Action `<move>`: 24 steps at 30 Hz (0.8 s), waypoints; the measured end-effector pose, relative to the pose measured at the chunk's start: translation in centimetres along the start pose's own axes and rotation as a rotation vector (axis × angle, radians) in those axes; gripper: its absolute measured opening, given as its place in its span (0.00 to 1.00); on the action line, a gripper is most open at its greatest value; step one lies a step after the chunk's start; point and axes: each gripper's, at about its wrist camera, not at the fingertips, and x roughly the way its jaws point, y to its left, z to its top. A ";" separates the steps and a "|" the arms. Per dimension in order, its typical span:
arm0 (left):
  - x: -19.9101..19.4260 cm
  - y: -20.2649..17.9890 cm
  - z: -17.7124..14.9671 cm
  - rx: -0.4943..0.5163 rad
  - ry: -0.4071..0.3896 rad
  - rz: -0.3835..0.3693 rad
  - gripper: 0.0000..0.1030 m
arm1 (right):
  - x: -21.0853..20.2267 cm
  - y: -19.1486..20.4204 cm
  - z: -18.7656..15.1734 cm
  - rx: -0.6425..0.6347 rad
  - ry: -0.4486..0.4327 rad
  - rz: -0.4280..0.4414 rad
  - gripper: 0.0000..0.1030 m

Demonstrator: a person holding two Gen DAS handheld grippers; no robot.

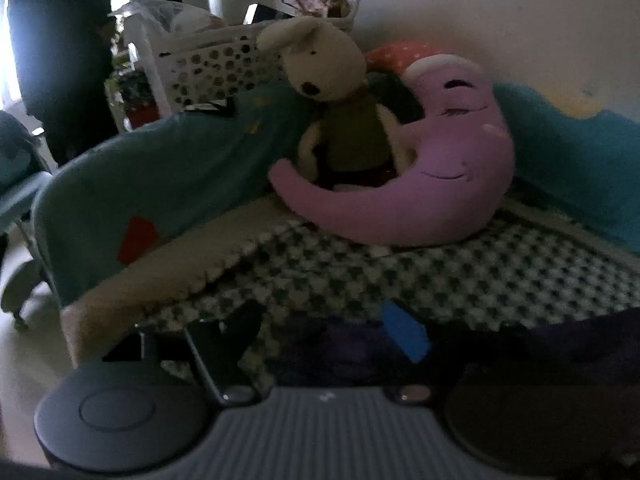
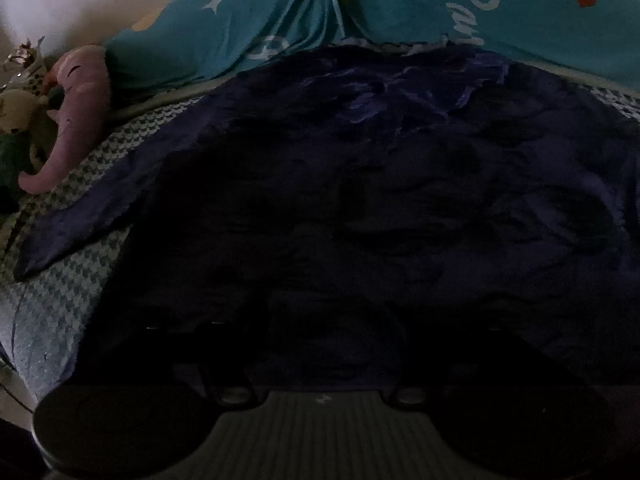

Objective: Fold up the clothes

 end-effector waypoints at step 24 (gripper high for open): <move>-8.2 -13.7 -4.9 0.213 0.079 -0.452 0.78 | -2.5 -3.7 2.1 0.111 -0.083 -0.012 0.60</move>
